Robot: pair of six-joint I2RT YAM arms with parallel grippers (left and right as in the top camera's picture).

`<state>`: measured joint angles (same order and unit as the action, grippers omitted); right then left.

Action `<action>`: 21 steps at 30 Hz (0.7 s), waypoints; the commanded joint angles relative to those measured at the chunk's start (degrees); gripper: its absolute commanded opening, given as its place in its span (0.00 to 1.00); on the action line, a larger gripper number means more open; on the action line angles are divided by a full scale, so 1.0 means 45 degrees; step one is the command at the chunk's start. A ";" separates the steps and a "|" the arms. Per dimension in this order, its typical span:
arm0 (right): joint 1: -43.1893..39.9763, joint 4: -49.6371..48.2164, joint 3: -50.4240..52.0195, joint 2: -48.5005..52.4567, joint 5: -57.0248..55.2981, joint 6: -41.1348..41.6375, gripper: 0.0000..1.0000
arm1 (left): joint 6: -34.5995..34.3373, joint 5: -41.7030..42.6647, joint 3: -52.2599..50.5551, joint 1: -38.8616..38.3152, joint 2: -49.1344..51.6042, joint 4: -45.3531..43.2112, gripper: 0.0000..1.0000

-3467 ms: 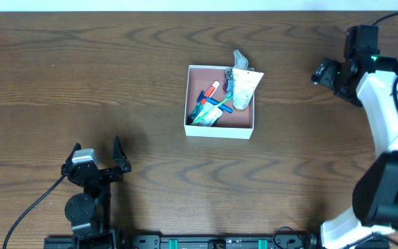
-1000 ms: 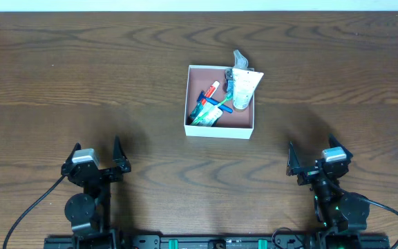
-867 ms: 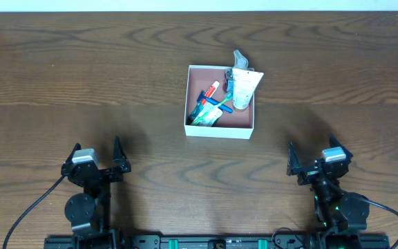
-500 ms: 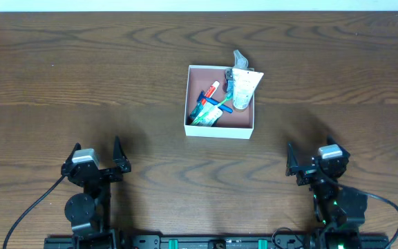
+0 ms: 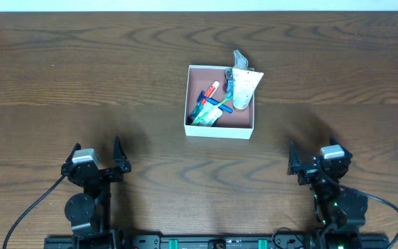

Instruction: Pack container

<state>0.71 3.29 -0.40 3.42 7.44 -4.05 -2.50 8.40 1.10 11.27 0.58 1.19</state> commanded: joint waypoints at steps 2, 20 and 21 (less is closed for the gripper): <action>-0.0097 0.0024 0.0019 -0.0515 -0.0325 -0.0209 0.99 | 0.0223 0.0136 -0.0194 0.0078 -0.0078 0.0486 0.98; -0.0097 -0.2108 0.0019 -0.0699 -0.2769 0.0369 0.99 | 0.0223 0.0136 -0.0194 0.0078 -0.0078 0.0486 0.98; -0.0097 -0.2074 0.0019 -0.0699 -0.2764 0.0369 0.99 | 0.0223 0.0136 -0.0194 0.0078 -0.0078 0.0486 0.98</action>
<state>0.71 -6.20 -0.40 0.71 -2.48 -3.42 -2.52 8.38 1.10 11.27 0.58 1.19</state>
